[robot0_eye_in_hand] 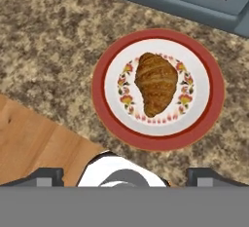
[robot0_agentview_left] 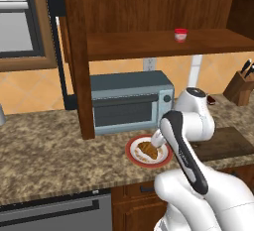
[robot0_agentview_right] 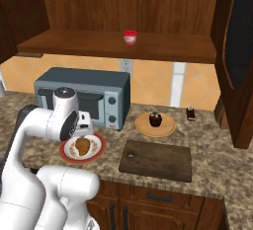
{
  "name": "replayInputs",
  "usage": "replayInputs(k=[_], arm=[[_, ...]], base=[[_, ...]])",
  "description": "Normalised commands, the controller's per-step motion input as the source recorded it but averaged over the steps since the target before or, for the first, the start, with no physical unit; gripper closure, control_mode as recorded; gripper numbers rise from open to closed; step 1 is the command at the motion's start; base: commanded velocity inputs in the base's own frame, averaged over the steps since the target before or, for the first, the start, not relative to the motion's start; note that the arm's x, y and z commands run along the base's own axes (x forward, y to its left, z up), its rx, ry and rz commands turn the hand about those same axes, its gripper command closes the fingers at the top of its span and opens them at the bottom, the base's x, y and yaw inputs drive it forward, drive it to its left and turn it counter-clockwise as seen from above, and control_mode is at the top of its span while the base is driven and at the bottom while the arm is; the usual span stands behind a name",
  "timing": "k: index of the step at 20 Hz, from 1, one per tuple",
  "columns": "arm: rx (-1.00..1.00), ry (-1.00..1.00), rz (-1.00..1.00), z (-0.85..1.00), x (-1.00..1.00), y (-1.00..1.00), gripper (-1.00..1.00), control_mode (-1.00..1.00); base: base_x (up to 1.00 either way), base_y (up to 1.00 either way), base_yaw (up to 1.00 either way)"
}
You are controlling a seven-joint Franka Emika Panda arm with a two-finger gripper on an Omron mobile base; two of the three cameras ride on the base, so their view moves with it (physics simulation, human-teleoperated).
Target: From the different types of pastries on the counter, select a croissant and place it on the cutting board. Then retrieve a jar of jam from the cabinet and place it alongside the croissant on the cutting board.
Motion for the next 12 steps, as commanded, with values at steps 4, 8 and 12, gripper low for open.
replayInputs(k=[4, 8, 12], arm=[[0.00, 0.11, 0.00, -0.07, 0.37, 0.06, -1.00, -1.00], [0.00, 0.15, 0.00, 0.00, 0.61, 0.02, -1.00, -1.00], [0.00, 0.03, 0.00, -0.11, 0.57, 0.00, -1.00, -1.00]], base=[[0.00, 0.00, 0.00], [0.00, 0.00, 0.00], [0.00, 0.00, 0.00]])
